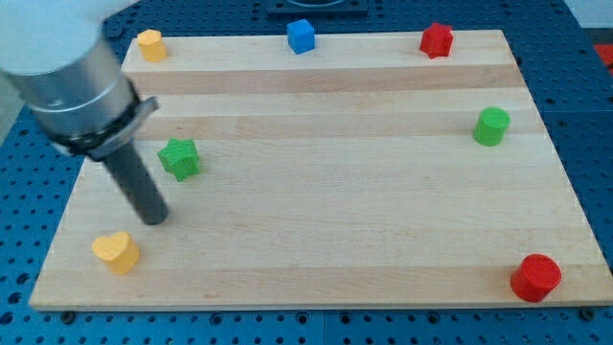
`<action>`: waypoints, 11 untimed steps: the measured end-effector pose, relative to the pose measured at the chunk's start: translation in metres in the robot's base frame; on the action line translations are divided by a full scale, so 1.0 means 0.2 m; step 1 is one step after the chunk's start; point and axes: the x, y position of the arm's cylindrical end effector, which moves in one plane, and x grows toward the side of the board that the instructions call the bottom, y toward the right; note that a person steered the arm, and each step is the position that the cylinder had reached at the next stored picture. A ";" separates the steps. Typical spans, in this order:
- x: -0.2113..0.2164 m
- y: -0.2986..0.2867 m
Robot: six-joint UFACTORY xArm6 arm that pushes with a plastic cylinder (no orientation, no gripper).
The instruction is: Push the yellow heart slightly left
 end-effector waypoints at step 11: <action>0.17 0.02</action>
